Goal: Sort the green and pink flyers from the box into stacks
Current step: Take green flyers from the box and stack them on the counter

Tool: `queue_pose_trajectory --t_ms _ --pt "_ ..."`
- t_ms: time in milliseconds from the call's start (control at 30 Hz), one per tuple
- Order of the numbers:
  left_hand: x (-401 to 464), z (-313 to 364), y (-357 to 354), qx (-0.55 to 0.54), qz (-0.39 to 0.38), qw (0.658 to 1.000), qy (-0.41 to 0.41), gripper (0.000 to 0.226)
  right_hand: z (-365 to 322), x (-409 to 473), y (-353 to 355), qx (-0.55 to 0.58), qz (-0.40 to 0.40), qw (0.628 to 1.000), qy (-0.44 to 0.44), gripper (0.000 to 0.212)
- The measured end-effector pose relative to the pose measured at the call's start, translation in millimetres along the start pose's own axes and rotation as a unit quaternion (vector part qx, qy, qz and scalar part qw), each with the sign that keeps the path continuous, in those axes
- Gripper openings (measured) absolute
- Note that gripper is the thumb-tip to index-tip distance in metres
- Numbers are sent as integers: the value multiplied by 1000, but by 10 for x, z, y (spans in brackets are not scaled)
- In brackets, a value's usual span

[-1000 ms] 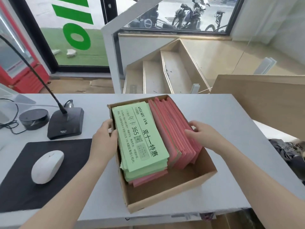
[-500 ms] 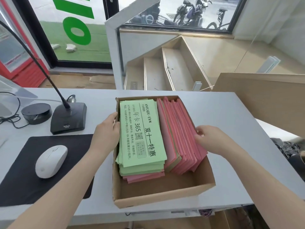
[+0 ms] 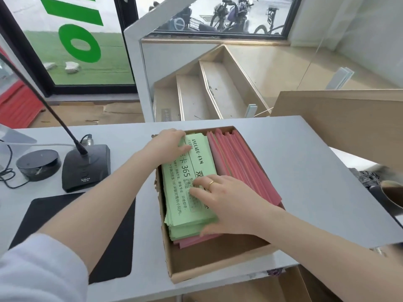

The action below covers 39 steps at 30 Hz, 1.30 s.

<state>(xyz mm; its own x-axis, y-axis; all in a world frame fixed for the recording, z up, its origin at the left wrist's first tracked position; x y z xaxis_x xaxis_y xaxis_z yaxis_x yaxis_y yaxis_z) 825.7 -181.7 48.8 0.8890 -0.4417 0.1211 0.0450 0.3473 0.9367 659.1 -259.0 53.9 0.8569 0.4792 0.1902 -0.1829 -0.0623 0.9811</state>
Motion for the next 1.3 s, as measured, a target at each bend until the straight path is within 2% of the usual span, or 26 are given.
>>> queue_pose_trajectory --t_ms 233,367,433,533,600,700,767,833,867,967,1000,1033,1067,1100,1133,1300 --pt "-72 16 15 -2 -13 1000 4 50 -9 -132 55 59 68 995 -44 51" --pt "-39 -14 21 15 -10 1000 0 46 -36 -179 74 29 115 990 -76 32" --pt "-25 0 18 32 -19 999 -11 43 -62 -232 109 -10 158 978 -135 33" --pt "31 19 10 61 -39 997 -41 40 -44 -432 141 -56 202 926 -313 54" --pt "70 0 -10 65 -43 995 -59 38 -60 -566 157 -58 217 870 -440 54" --pt "83 5 -55 64 -41 992 -101 42 -141 -602 120 33 208 775 -596 33" --pt "79 3 -78 48 -53 990 -121 46 -197 -550 30 110 198 725 -651 29" --pt "82 -45 -102 44 -65 988 -132 51 -266 -462 -42 231 236 654 -681 26" --pt "92 -75 -115 44 -68 987 -136 54 -313 -428 -53 289 271 602 -693 26" --pt "118 -137 -148 31 -61 989 -133 60 -449 -323 -114 498 358 388 -688 35" --pt "124 -145 -155 23 -56 989 -133 61 -470 -276 -108 536 376 336 -677 37" --pt "125 -149 -158 16 -51 989 -136 62 -478 -240 -121 551 385 307 -674 36" --pt "119 -153 -158 7 -49 989 -140 62 -490 -180 -130 556 387 294 -674 33" --pt "116 -154 -159 -4 -46 989 -144 62 -491 -134 -157 546 386 300 -681 28" --pt "112 -156 -153 -13 -43 988 -145 62 -484 -94 -184 519 386 317 -694 21" --pt "55 -192 -71 -38 -38 986 -160 55 -458 -62 -177 399 422 387 -716 26"
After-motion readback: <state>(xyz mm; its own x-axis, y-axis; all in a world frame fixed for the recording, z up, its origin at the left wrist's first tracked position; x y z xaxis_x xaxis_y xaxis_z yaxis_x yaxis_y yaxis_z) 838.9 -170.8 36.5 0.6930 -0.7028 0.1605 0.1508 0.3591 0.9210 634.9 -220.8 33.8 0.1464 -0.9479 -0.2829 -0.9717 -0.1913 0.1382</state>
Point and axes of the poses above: each hand's wrist, its own x-axis towards the middle knuckle, its own y-axis out of the back of the hand, z = x × y, the point moved 5 cm from there along x, towards the middle knuckle, and after that the axes turned 15 degrees about z, right-handed, at the moved point
